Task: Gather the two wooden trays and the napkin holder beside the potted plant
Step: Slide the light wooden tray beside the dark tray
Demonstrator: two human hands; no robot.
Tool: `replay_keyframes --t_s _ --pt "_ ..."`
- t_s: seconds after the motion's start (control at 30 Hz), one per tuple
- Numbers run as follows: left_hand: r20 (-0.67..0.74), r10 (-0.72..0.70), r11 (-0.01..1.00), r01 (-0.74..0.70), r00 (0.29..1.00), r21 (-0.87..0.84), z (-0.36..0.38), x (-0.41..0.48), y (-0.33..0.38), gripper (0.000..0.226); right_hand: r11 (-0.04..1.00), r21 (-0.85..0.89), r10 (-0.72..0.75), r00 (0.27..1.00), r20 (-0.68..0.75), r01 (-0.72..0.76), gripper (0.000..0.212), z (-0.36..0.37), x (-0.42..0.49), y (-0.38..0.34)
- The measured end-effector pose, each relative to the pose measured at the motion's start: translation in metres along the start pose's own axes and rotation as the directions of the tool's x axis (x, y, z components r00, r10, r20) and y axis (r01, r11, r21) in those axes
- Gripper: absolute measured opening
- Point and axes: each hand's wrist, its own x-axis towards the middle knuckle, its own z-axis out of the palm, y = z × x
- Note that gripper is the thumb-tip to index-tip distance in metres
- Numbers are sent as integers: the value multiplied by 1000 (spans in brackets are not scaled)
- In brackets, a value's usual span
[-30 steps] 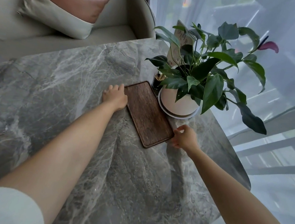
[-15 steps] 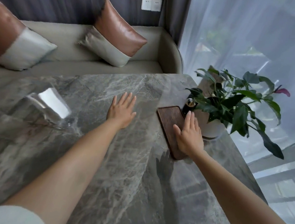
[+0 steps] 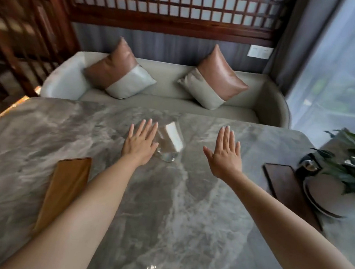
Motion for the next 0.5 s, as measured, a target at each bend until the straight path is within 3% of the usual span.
replay_keyframes --t_s 0.27,0.5 --pt "91 -210 977 208 973 35 13 -64 -144 60 977 3 -214 974 70 214 73 41 6 -147" --pt "169 -306 952 300 937 57 41 -97 -229 61 956 63 -294 939 179 287 74 89 -9 -236"
